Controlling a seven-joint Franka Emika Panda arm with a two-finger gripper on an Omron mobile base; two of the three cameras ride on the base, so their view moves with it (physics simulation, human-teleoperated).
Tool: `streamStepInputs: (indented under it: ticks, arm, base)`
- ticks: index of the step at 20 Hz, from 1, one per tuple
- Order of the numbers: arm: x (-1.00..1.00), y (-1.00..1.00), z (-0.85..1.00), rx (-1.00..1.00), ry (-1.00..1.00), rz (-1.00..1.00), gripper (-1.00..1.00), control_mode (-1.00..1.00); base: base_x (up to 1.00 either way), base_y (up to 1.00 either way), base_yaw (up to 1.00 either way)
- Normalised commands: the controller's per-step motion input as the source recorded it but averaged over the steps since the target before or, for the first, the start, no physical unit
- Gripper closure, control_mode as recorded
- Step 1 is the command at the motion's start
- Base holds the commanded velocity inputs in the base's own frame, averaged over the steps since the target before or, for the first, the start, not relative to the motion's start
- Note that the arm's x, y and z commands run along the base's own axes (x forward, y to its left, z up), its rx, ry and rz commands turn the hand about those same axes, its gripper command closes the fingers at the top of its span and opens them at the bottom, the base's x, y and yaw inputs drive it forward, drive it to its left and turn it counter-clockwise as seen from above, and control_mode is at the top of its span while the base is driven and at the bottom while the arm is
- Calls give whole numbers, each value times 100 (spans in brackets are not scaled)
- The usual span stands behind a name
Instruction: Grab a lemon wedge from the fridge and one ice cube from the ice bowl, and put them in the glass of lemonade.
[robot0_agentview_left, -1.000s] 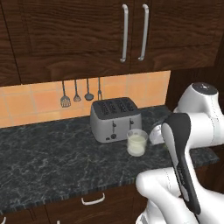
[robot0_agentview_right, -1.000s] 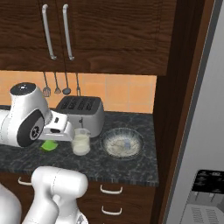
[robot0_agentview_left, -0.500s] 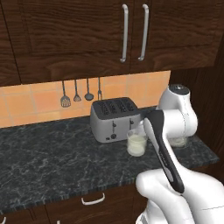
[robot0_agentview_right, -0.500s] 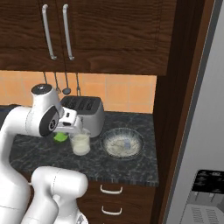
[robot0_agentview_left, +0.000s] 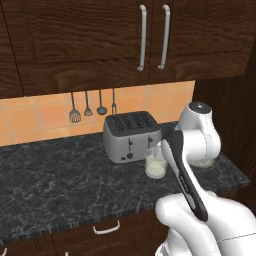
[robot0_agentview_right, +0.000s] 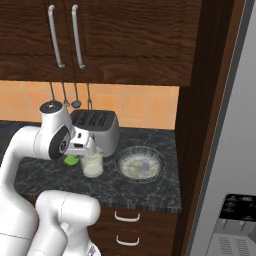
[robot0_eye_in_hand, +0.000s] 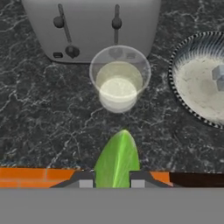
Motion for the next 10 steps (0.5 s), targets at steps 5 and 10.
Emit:
streamStepInputs:
  ticks: [5, 10]
  arm:
    - [25, 0, -2, 0, 0, 0, 100, -100]
    - [88, 5, 0, 0, 1, -1, 100, -100]
  base:
    - [0, 0, 0]
    - [0, 0, 0]
